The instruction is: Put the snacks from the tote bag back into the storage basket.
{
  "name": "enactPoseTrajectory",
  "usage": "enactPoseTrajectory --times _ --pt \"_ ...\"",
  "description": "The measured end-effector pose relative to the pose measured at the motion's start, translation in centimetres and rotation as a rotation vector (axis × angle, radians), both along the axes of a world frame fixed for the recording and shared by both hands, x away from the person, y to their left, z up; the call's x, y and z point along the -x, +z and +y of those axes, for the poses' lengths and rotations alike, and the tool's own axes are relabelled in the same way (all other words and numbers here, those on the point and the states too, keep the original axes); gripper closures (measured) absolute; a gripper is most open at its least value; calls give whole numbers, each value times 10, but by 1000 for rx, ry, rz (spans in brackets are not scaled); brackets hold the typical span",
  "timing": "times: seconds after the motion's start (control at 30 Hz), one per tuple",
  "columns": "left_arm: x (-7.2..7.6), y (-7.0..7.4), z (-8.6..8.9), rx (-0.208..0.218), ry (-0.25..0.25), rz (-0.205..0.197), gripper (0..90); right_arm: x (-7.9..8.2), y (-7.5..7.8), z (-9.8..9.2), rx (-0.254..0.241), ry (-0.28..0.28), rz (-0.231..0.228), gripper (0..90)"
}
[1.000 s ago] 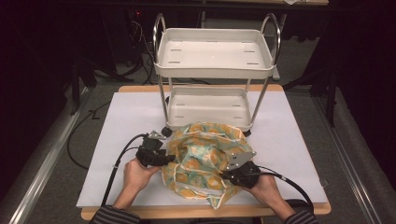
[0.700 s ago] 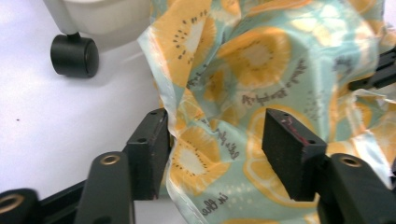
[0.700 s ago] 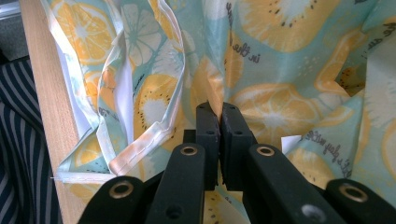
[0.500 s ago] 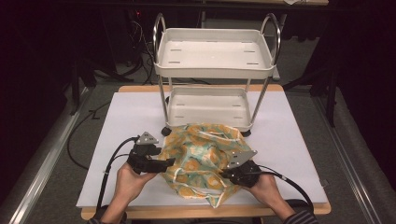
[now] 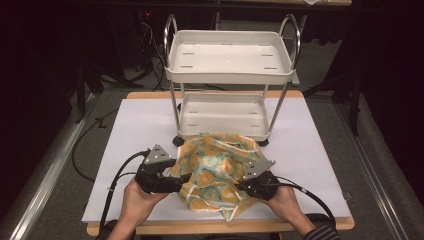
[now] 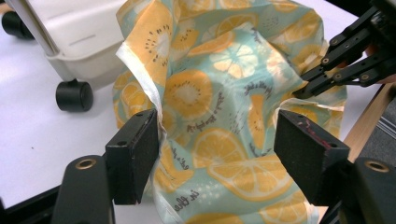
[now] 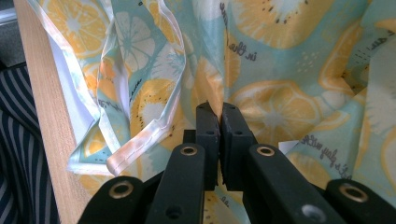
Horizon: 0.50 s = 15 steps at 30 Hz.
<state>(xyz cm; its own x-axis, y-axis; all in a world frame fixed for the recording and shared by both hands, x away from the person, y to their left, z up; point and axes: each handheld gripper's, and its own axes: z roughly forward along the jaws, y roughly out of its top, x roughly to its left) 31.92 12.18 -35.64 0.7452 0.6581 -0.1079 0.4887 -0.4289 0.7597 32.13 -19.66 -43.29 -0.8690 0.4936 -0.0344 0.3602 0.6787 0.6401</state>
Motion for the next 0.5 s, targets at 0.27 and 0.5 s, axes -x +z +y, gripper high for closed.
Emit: enactPoseTrajectory --times 0.27,0.5 --pt "-4 -13 -19 -74 -27 10 320 -1 1 0 -5 -1 -2 883" --pt "-15 -31 -40 -124 -62 49 344 0 1 0 -14 1 -1 883"
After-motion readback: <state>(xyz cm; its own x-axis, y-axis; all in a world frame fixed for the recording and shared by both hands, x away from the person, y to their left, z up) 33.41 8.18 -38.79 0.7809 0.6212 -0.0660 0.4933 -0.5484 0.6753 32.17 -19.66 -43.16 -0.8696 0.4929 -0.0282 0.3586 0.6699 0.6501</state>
